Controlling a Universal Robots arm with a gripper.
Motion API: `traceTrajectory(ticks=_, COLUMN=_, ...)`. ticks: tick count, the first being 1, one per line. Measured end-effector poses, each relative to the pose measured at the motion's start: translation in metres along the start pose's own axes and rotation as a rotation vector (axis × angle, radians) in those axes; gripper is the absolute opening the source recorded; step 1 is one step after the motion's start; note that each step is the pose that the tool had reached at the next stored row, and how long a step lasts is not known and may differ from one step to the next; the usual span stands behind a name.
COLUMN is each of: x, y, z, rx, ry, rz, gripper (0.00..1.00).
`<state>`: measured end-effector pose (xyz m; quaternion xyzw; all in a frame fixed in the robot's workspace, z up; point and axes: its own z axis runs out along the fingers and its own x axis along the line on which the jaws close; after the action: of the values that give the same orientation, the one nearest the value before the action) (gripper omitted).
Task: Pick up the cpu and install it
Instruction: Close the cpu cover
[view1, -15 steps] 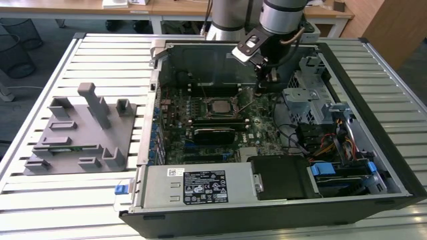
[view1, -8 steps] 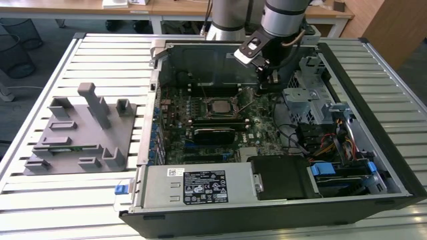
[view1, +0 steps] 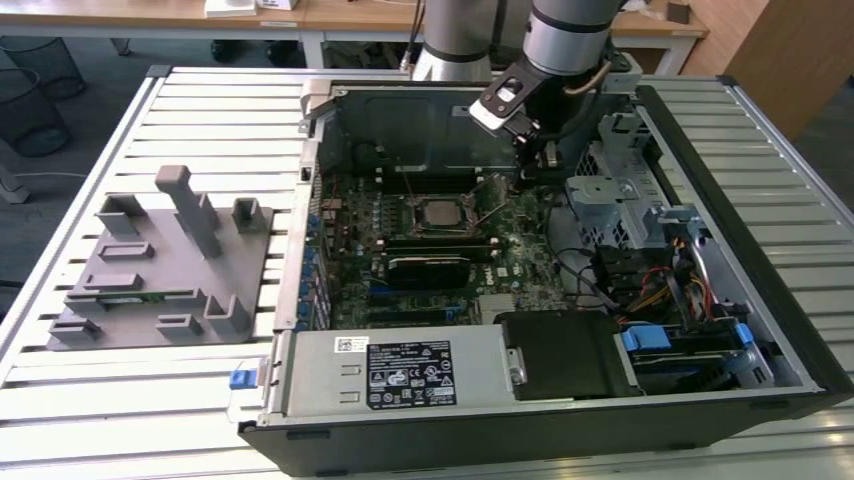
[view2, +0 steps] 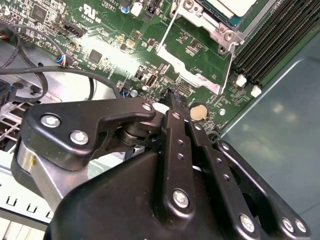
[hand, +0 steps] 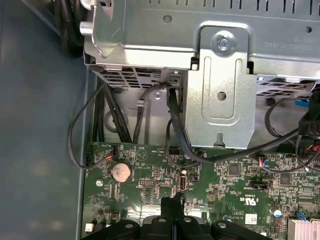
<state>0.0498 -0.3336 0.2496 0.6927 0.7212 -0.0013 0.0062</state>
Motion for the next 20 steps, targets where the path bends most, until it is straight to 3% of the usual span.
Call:
traceTrajectory(ticks=7, x=0.0001, y=-0.0009, z=0.0045, rx=0.0001, ry=-0.0003, rz=0.0, gripper=0.11)
traceTrajectory(ticks=20, x=0.0007, y=-0.0134, z=0.0046, rx=0.0001, ry=0.0001, rz=0.0, gripper=0.11)
